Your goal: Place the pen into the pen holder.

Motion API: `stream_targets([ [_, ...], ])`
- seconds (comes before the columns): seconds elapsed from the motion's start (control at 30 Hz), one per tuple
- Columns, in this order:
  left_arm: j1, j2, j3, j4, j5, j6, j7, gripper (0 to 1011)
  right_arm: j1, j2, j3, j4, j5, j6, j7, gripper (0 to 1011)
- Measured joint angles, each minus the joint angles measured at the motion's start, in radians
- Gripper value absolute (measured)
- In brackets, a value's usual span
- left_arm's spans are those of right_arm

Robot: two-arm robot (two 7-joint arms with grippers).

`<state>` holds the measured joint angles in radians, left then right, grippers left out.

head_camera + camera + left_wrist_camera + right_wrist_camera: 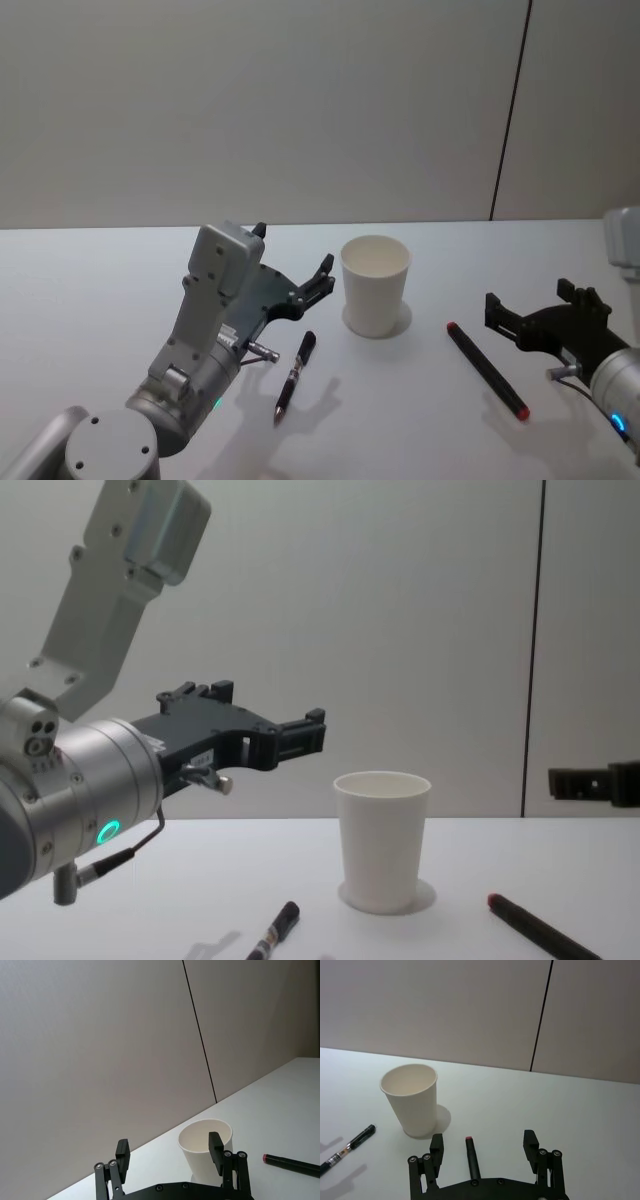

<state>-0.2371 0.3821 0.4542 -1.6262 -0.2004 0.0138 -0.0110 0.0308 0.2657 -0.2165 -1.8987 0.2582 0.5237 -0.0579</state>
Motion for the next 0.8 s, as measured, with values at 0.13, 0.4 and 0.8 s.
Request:
stream_targets([
  [0.13, 0.000, 0.000, 0.000, 0.000, 0.000, 0.000, 0.000, 1004, 0.019, -0.012, -0.001, 0.014, -0.008, 0.045, -0.005, 1002],
  [0.4, 0.000, 0.000, 0.000, 0.000, 0.000, 0.000, 0.000, 1004, 0.058, -0.040, 0.007, 0.055, 0.002, 0.127, -0.016, 1002],
  [0.8, 0.000, 0.000, 0.000, 0.000, 0.000, 0.000, 0.000, 1004, 0.099, -0.073, 0.028, 0.113, 0.053, 0.227, -0.028, 1002],
])
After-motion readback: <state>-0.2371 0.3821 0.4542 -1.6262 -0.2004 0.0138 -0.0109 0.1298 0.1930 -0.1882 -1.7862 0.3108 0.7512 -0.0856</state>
